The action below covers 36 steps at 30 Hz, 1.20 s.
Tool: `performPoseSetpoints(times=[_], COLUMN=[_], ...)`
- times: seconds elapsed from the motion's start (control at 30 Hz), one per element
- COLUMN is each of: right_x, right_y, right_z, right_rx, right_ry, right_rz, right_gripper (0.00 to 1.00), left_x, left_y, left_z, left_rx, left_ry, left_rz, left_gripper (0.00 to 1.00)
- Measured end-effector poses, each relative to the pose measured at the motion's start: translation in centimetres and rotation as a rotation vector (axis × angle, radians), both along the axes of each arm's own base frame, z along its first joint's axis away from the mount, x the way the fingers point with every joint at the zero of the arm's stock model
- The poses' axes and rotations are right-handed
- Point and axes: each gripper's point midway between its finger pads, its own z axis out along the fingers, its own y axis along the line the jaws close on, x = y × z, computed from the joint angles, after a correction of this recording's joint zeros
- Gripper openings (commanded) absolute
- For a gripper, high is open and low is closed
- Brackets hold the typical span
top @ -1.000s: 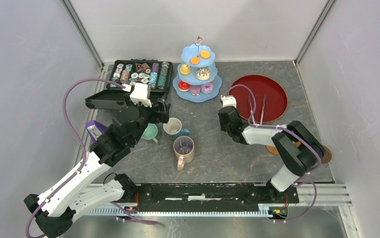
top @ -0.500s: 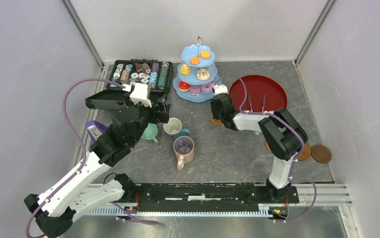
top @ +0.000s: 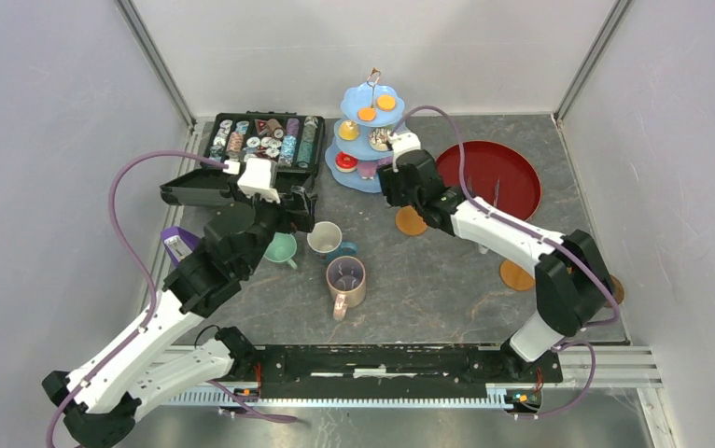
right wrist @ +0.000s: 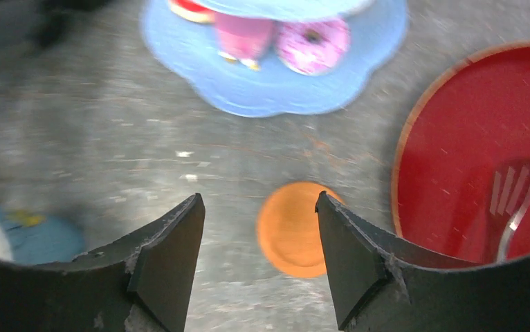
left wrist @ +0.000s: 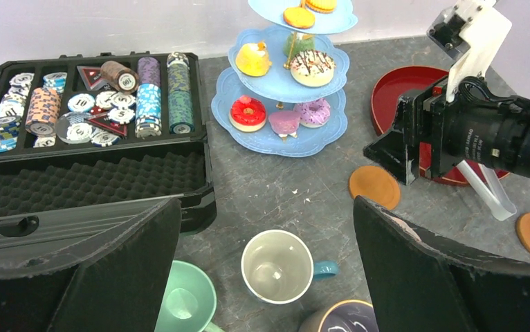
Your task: Serve the afternoon tea
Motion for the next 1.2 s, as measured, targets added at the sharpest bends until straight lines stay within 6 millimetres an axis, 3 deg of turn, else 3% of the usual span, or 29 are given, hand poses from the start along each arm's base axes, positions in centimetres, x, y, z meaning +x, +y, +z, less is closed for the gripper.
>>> performPoseSetpoints(times=[0.2,0.33,0.6,0.83,1.2], right_x=[-4.0,-6.7,-9.1,-9.3,-9.9], right_y=[7.5,11.1,14.6,16.7,15.9], right_z=[5.4,6.3,2.1,-0.8,-4.2], right_rx=[0.083,0.137,0.095,0.008,-0.123], right_ry=[0.008,0.054,0.187,0.231,0.247], right_rz=[0.193,0.256,0.278,0.237,0.17], right_gripper=[0.7,0.69,0.64,0.53,0.28], left_x=[-0.6,-0.9,-1.0,-1.0,-1.0], left_y=[0.6,1.1,1.4,1.4,1.5], left_z=[1.1,1.5,1.3,1.4,1.3], left_rx=[-0.028,-0.04,-0.041,-0.044,-0.042], left_ry=[-0.03,-0.045,-0.047,-0.05,-0.049], left_rz=[0.003,0.014,0.021,0.021,0.026], left_gripper=[1.0,1.0,1.0,1.0,1.0])
